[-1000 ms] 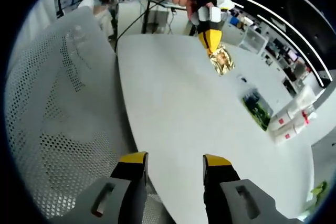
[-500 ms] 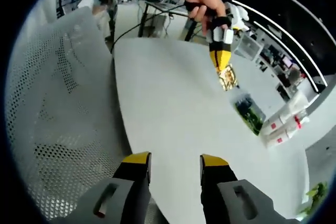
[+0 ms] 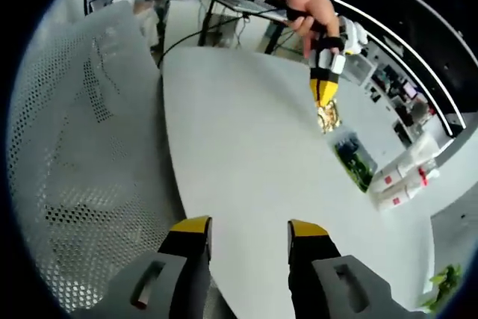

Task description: Arrange the skincare products in the storage area until every visible bottle or jar stands upright without overlapping.

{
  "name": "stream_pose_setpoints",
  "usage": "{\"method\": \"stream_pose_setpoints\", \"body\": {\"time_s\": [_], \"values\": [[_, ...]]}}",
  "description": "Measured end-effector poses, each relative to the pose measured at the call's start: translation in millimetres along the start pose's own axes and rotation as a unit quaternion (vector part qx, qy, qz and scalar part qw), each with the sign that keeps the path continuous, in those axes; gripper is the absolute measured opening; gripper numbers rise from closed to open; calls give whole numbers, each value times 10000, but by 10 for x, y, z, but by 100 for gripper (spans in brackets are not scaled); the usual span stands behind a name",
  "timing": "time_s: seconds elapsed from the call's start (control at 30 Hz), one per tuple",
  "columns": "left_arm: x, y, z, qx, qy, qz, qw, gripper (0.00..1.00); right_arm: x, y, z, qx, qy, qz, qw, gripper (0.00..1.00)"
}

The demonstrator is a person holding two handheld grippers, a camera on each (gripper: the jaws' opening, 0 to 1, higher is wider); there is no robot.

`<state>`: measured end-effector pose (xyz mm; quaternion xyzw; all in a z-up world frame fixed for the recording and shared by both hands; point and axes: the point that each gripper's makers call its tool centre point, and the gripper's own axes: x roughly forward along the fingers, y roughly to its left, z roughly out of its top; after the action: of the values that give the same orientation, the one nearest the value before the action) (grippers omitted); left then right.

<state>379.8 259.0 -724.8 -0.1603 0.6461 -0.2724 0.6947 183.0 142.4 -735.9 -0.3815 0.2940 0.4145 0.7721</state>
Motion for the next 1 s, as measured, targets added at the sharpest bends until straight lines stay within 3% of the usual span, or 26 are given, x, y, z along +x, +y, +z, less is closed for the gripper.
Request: {"method": "stream_pose_setpoints", "body": {"time_s": [0.5, 0.73, 1.0], "values": [[187, 182, 200, 150, 440, 489, 9977, 0, 23, 69, 17, -63, -16, 159, 9999, 41], [205, 263, 289, -115, 489, 653, 9966, 0, 38, 89, -13, -63, 60, 207, 9997, 40], [258, 301, 252, -196, 609, 747, 9952, 0, 38, 105, -2, -63, 39, 250, 9997, 39]]}}
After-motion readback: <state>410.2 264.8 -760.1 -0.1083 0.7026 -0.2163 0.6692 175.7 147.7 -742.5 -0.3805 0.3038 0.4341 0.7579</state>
